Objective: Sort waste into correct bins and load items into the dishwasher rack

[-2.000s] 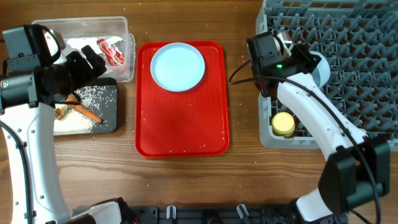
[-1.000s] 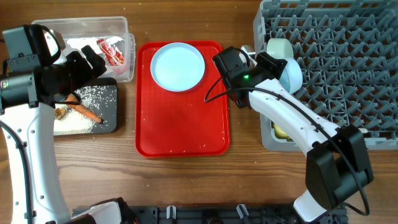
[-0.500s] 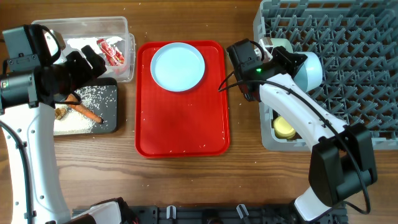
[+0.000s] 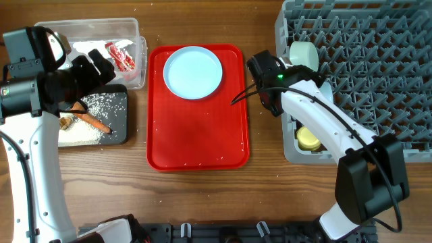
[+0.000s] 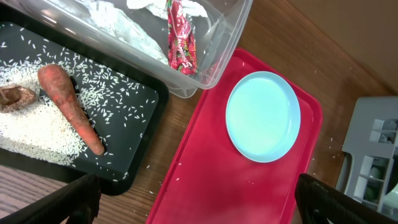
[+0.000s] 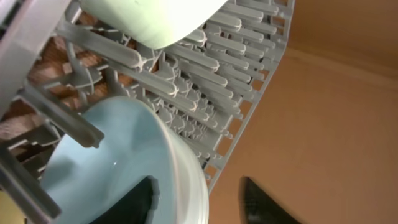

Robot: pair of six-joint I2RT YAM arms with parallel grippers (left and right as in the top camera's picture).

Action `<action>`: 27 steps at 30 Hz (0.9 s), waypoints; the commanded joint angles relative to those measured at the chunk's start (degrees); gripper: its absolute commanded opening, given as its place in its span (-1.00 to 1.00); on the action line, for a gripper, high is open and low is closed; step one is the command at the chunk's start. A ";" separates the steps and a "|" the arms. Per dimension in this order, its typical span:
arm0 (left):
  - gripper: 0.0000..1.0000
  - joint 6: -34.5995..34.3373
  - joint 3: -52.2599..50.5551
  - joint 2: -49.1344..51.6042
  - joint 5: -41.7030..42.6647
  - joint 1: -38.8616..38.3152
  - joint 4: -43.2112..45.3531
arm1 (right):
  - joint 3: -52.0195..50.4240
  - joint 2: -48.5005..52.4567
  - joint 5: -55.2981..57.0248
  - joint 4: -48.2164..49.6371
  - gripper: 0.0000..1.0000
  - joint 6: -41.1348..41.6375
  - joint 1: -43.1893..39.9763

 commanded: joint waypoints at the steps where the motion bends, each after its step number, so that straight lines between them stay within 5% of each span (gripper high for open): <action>1: 1.00 -0.11 0.59 0.11 -0.11 0.31 0.07 | -0.04 0.94 -0.74 1.53 0.79 -0.81 0.85; 2: 1.00 -0.11 0.59 0.11 -0.11 0.31 0.07 | -0.04 0.94 -0.72 2.45 1.00 -1.46 1.01; 13: 1.00 -0.11 0.59 0.11 -0.11 0.31 0.09 | 6.08 0.13 -1.27 17.81 0.99 -1.46 1.44; 18: 1.00 -0.11 0.59 0.11 -0.11 0.31 0.09 | 11.80 -0.61 -13.49 18.05 1.00 6.12 2.78; 20: 1.00 -0.11 0.59 0.11 -0.11 0.31 0.07 | 12.09 -0.96 -24.74 17.86 0.99 9.14 4.37; 23: 1.00 -0.11 0.59 0.11 -0.11 0.31 0.07 | 11.76 -0.94 -60.89 15.56 1.00 9.25 6.71; 27: 1.00 -0.11 0.59 0.11 -0.11 0.31 0.09 | 11.17 -0.26 -81.77 18.71 0.99 16.13 6.69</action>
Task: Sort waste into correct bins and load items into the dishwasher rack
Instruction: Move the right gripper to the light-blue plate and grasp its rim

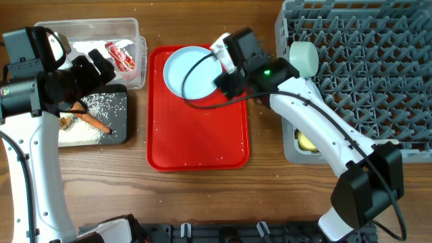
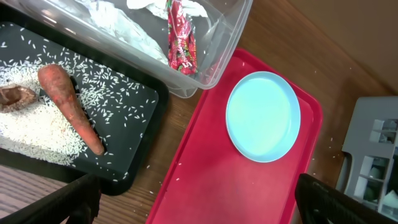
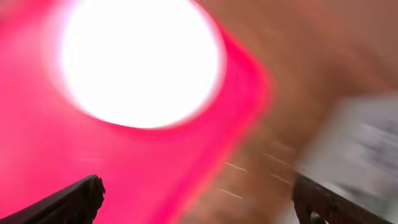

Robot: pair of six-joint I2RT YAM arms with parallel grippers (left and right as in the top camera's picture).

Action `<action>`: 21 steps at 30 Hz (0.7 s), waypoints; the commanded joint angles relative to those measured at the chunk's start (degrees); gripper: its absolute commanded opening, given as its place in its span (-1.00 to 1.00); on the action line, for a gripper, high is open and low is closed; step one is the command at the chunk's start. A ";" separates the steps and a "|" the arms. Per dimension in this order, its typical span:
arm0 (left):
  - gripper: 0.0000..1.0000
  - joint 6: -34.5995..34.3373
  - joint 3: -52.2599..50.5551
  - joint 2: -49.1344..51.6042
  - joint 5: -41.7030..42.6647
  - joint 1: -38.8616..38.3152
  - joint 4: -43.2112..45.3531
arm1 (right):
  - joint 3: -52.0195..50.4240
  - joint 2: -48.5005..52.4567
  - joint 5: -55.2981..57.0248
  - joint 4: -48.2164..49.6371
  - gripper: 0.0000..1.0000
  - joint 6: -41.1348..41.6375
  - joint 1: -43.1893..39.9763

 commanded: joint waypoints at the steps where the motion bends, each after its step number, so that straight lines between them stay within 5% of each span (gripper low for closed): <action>1: 1.00 -0.11 0.59 0.11 -0.11 0.31 0.09 | -0.59 -0.20 -25.03 3.50 1.00 10.51 -0.26; 7: 1.00 -0.11 0.59 0.11 -0.11 0.31 0.11 | -0.66 -0.24 -15.50 10.73 0.83 32.20 -1.20; 11: 1.00 -0.11 0.59 0.11 -0.11 0.31 0.09 | 4.17 -0.22 -10.36 9.38 0.71 38.91 -1.68; 21: 1.00 -0.11 0.59 0.11 -0.11 0.31 0.11 | 17.64 13.62 -3.98 0.00 0.62 41.03 -3.02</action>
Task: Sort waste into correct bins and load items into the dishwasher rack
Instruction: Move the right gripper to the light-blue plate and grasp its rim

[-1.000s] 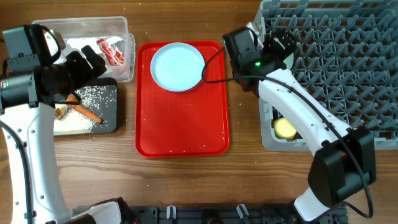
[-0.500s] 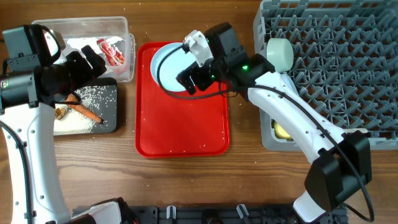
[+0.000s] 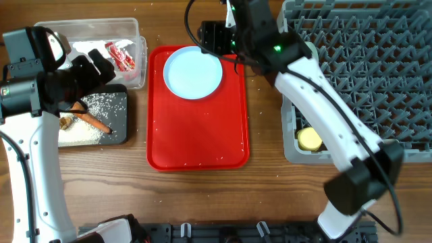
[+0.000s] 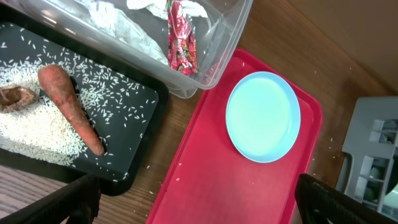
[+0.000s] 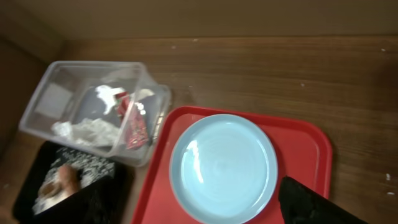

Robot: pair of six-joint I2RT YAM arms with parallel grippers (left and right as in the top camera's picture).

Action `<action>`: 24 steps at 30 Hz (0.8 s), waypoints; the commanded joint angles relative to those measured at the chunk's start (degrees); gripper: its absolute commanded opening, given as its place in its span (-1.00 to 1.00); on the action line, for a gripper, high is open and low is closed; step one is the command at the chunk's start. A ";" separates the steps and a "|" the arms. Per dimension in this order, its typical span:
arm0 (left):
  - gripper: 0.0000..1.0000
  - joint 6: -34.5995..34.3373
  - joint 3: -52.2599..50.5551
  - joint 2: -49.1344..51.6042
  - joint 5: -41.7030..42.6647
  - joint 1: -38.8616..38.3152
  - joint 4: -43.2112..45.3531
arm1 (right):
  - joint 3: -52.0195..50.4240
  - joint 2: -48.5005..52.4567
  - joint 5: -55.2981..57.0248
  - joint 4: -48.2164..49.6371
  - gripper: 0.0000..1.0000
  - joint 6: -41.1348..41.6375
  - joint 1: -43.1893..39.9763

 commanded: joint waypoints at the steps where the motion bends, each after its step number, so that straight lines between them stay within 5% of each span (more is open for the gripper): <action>1: 1.00 -0.11 0.59 0.11 -0.13 0.31 0.09 | -0.26 11.13 1.92 -2.14 0.55 2.91 -0.37; 13: 1.00 -0.11 0.59 0.11 -0.13 0.31 0.11 | -0.81 23.54 3.19 -4.00 -0.37 8.98 -0.24; 21: 1.00 -0.11 0.59 0.11 -0.13 0.31 0.09 | -2.32 26.71 1.95 -3.80 -0.44 10.40 -0.20; 24: 1.00 -0.11 0.59 0.11 -0.13 0.31 0.09 | -2.32 26.71 1.70 -5.31 -0.86 10.40 -0.20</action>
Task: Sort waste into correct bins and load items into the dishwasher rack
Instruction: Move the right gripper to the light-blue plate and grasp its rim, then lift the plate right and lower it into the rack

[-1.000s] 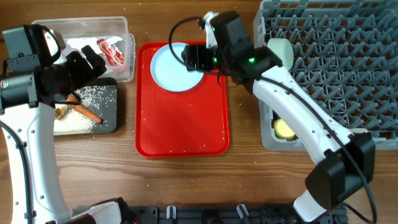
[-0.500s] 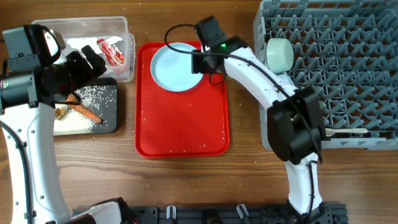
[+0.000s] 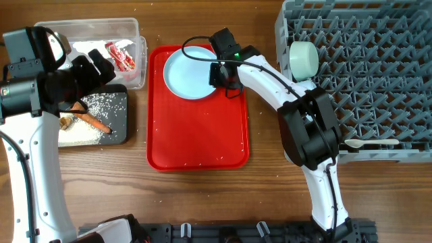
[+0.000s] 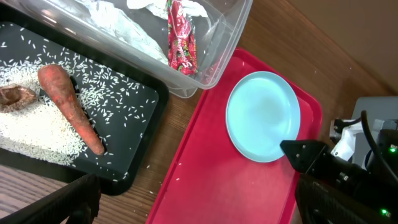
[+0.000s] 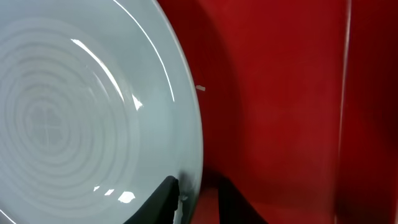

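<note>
A light blue plate (image 3: 191, 71) lies at the far end of the red tray (image 3: 196, 135); it also shows in the left wrist view as a plate (image 4: 261, 115). My right gripper (image 3: 224, 75) is low at the plate's right rim. Its jaws straddle the rim of the plate (image 5: 74, 112), one finger on top and one beside the edge, so the right gripper (image 5: 200, 199) is shut on it. My left gripper (image 4: 199, 202) hangs wide open and empty above the near left, over the black tray (image 3: 118, 101).
The grey dishwasher rack (image 3: 358, 67) fills the right side, with a pale cup (image 3: 304, 59) at its left edge and a spoon (image 3: 371, 142) near its front. A clear bin (image 3: 88, 30) holds wrappers. The black tray carries rice and a carrot (image 3: 94, 122).
My right gripper was open high over the tray's far edge, looking down on the plate. Now it is low at the plate's right rim and shut on it. The left arm is unchanged.
My right gripper was first open at the rack's left edge beside the dishes there. Then it was over the tray by the plate, then high above the tray's far edge. Now it grips the plate's rim. The left arm stayed still throughout.
</note>
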Robot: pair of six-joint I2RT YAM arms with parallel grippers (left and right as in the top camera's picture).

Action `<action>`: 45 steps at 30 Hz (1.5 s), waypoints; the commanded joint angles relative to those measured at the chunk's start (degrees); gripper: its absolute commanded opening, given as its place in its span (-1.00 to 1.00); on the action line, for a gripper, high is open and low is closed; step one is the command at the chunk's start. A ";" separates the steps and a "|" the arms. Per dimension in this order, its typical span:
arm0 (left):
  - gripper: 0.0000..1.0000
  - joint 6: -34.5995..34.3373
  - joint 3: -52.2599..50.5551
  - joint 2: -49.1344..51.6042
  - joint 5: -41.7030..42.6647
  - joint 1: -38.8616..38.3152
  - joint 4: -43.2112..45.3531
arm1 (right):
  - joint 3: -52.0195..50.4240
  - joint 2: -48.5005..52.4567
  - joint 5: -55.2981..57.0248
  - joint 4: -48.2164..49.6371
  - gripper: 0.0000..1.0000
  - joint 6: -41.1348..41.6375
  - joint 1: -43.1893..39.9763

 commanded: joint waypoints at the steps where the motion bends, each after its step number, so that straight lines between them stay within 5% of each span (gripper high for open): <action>1: 1.00 -0.11 0.59 0.11 -0.11 0.31 0.09 | -0.90 1.57 -0.52 -2.58 -0.91 0.76 0.17; 11: 1.00 -0.11 0.59 0.11 -0.11 0.31 0.09 | -0.37 -0.98 -2.89 -9.99 -0.91 -4.22 -0.48; 17: 1.00 -0.11 0.59 0.11 -0.11 0.31 0.11 | 0.79 -13.84 -2.32 -12.72 -0.91 -12.83 -2.40; 27: 1.00 -0.11 0.59 0.11 -0.11 0.31 0.09 | 0.79 -37.68 33.92 -17.46 -0.91 -16.28 -5.01; 34: 1.00 -0.11 0.59 0.11 -0.11 0.31 0.11 | 0.79 -42.93 52.85 -17.81 -0.92 -16.63 -15.78; 45: 1.00 -0.11 0.59 0.11 -0.11 0.31 0.09 | 0.61 -39.30 53.07 -11.06 -0.91 -40.22 -27.47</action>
